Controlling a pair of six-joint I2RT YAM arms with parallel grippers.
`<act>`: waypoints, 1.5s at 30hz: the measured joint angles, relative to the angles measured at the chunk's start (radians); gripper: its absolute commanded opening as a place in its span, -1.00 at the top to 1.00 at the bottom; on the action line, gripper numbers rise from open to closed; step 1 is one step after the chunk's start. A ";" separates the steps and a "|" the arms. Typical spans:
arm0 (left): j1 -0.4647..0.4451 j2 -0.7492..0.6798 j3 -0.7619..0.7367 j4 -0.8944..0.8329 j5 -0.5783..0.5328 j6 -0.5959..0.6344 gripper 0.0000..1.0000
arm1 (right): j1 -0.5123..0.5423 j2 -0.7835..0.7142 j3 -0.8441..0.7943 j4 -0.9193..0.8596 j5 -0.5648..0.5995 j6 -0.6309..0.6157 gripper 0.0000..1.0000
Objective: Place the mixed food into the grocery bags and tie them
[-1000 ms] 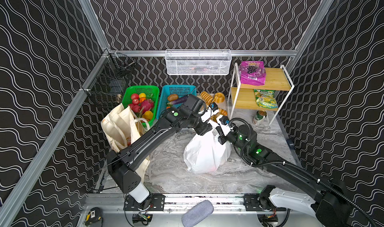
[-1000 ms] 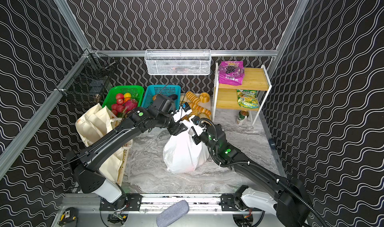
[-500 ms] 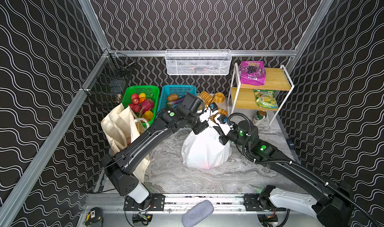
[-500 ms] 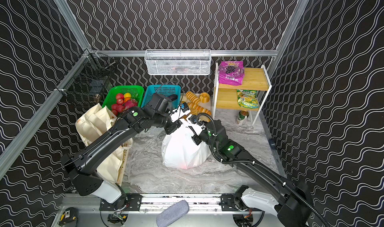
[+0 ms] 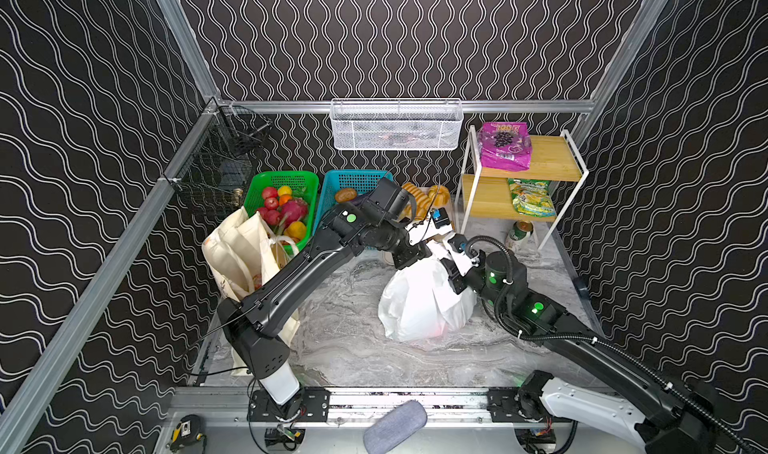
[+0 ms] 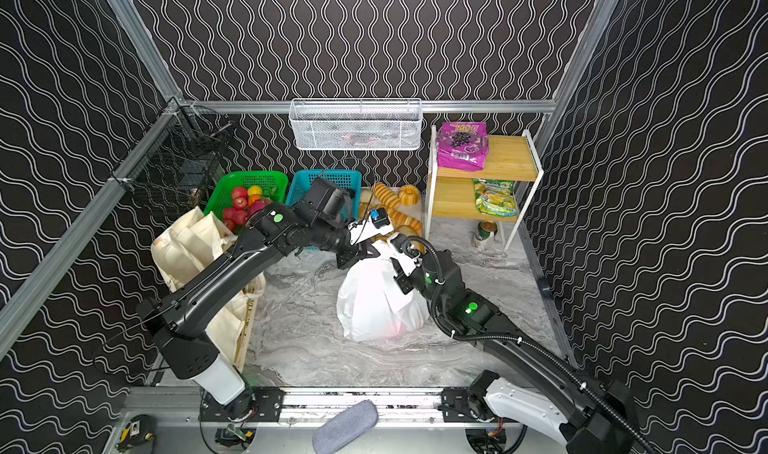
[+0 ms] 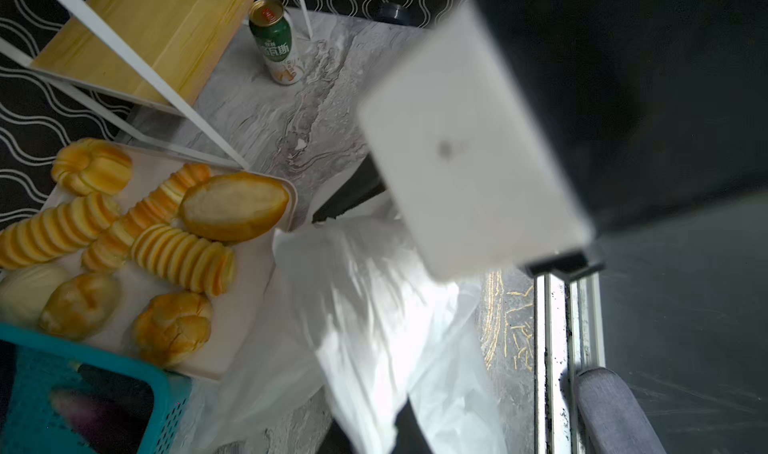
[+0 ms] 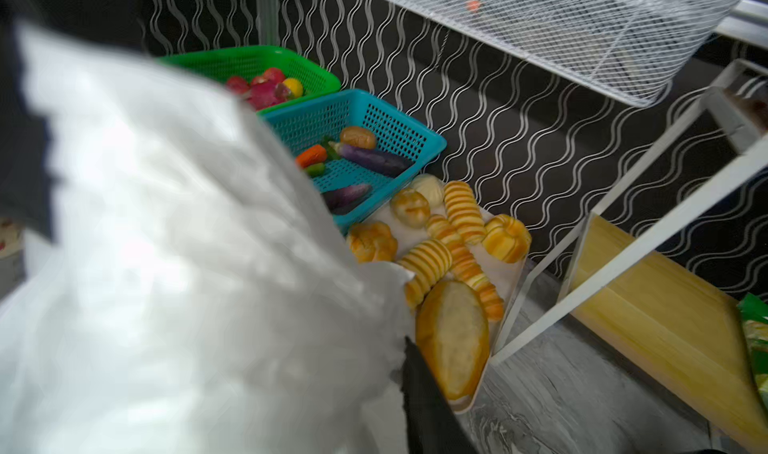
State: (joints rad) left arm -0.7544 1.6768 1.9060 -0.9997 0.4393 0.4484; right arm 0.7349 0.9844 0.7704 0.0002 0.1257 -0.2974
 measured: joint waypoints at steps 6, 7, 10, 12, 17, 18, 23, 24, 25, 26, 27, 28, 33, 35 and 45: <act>0.002 0.034 0.052 -0.091 0.074 0.056 1.00 | -0.001 -0.018 -0.043 0.032 -0.038 -0.103 0.04; 0.003 0.041 0.064 -0.109 0.087 0.063 1.00 | -0.002 -0.015 -0.043 0.048 -0.039 -0.121 0.01; 0.007 0.066 0.100 -0.151 0.113 0.082 1.00 | -0.002 -0.009 -0.053 0.116 -0.042 -0.163 -0.18; 0.010 0.079 0.119 -0.178 0.125 0.087 1.00 | -0.002 -0.006 -0.068 0.170 -0.050 -0.180 -0.18; 0.018 0.077 0.124 -0.213 0.151 0.108 1.00 | -0.002 0.031 -0.066 0.240 -0.060 -0.198 0.52; 0.020 0.075 0.122 -0.216 0.151 0.108 1.00 | -0.002 0.032 -0.066 0.243 -0.063 -0.198 0.70; 0.053 0.047 0.106 -0.213 0.132 0.107 1.00 | -0.003 -0.007 -0.049 0.224 -0.116 -0.184 1.00; 0.057 0.042 0.102 -0.210 0.121 0.106 1.00 | -0.003 -0.010 -0.037 0.206 -0.120 -0.183 1.00; 0.060 0.036 0.100 -0.206 0.107 0.104 1.00 | -0.003 -0.012 -0.021 0.177 -0.124 -0.177 1.00; 0.061 0.032 0.095 -0.198 0.092 0.101 1.00 | -0.003 -0.012 -0.003 0.143 -0.129 -0.161 1.00; 0.061 0.030 0.092 -0.191 0.082 0.098 1.00 | -0.003 -0.010 0.011 0.114 -0.131 -0.150 1.00; 0.061 0.029 0.088 -0.184 0.066 0.095 1.00 | -0.003 -0.007 0.030 0.080 -0.130 -0.134 1.00; 0.062 0.037 0.090 -0.145 0.014 0.074 1.00 | 0.005 0.010 0.091 -0.030 -0.051 -0.040 1.00; 0.062 0.049 0.102 -0.131 -0.002 0.066 1.00 | 0.021 0.008 0.103 -0.047 0.016 0.001 1.00; 0.060 0.105 0.184 -0.105 -0.050 0.052 1.00 | 0.144 -0.013 0.097 -0.053 0.311 0.149 1.00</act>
State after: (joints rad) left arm -0.6941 1.7817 2.0903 -1.1046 0.3889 0.5003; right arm 0.8791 0.9710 0.8669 -0.0528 0.4362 -0.1482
